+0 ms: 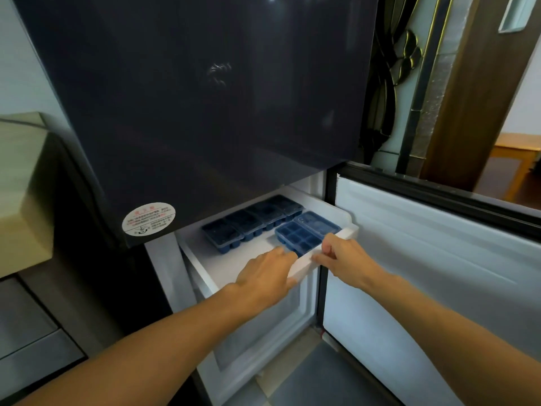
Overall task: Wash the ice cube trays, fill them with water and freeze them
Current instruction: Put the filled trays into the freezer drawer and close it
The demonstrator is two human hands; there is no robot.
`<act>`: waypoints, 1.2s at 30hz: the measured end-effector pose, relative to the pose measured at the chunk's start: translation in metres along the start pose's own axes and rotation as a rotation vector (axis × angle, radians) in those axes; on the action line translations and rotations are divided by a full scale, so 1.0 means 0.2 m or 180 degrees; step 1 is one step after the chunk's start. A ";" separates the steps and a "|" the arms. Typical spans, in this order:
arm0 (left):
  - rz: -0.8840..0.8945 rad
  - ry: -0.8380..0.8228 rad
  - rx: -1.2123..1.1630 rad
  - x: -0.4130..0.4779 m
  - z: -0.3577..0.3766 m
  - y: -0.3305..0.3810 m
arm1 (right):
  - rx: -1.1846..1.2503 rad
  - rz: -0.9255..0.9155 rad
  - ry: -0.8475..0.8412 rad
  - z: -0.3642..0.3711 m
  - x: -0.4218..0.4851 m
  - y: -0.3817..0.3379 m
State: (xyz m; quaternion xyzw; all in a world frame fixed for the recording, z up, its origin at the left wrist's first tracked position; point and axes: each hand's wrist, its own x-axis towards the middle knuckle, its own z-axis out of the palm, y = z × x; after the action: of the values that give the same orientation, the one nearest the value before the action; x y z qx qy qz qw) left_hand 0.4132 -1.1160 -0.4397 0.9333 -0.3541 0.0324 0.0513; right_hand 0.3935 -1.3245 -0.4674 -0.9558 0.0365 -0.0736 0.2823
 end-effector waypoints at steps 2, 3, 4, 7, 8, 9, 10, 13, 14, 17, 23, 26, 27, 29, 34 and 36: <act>0.0070 0.0095 0.0147 -0.04 0.02 -0.01 | 0.0031 0.0032 0.0021 0.02 0.02 -0.01; 0.0091 0.0142 0.0229 -0.06 0.03 -0.02 | 0.0089 0.0057 0.0046 0.03 0.04 -0.01; 0.0110 0.0208 0.0350 -0.07 0.05 -0.03 | 0.0163 0.0093 0.0059 0.04 0.06 -0.02; 0.0192 0.0343 0.0896 -0.11 0.06 -0.09 | 0.0194 0.0059 -0.0065 0.10 0.13 -0.07; 0.0238 0.0366 0.1100 -0.13 0.07 -0.10 | 0.0119 -0.0009 -0.0155 0.11 0.15 -0.09; 0.0291 0.0367 0.1272 -0.14 0.08 -0.12 | 0.0037 -0.0084 -0.0248 0.12 0.16 -0.11; 0.0334 0.0342 0.1403 -0.16 0.09 -0.14 | -0.0046 -0.0135 -0.0330 0.12 0.17 -0.12; 0.0234 0.0227 0.1586 -0.18 0.13 -0.18 | -0.0264 -0.0149 -0.0257 0.06 0.16 -0.13; 0.0132 0.0183 0.1591 -0.17 0.14 -0.20 | -0.0335 -0.0140 -0.0130 0.02 0.16 -0.13; -0.0149 0.0007 0.1605 -0.15 0.14 -0.25 | -0.0648 -0.0099 0.0423 -0.15 0.12 -0.06; -0.0460 -0.0300 0.1696 -0.12 0.15 -0.33 | -0.1820 0.0193 0.1254 -0.53 0.00 0.07; -0.0584 -0.0367 0.1667 -0.10 0.14 -0.37 | -0.2290 0.0745 0.1058 -0.69 -0.09 0.12; -0.0613 -0.0376 0.1647 -0.09 0.14 -0.39 | -0.2300 0.0942 0.0969 -0.74 -0.12 0.13; -0.0633 -0.0392 0.1585 -0.08 0.14 -0.41 | -0.2277 0.1211 0.0826 -0.80 -0.18 0.15; -0.0649 -0.0311 0.1313 -0.11 0.13 -0.39 | -0.2382 0.1198 0.0585 -0.85 -0.25 0.11; -0.0578 -0.0206 0.1162 -0.14 0.10 -0.36 | -0.2384 0.1209 0.0501 -0.85 -0.26 0.07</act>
State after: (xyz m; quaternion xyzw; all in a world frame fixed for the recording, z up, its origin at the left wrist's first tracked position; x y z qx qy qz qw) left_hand 0.4403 -1.0460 -0.4680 0.9557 -0.2581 0.0613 -0.1273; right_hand 0.3141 -1.4215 -0.3407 -0.9601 0.2576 -0.0746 -0.0794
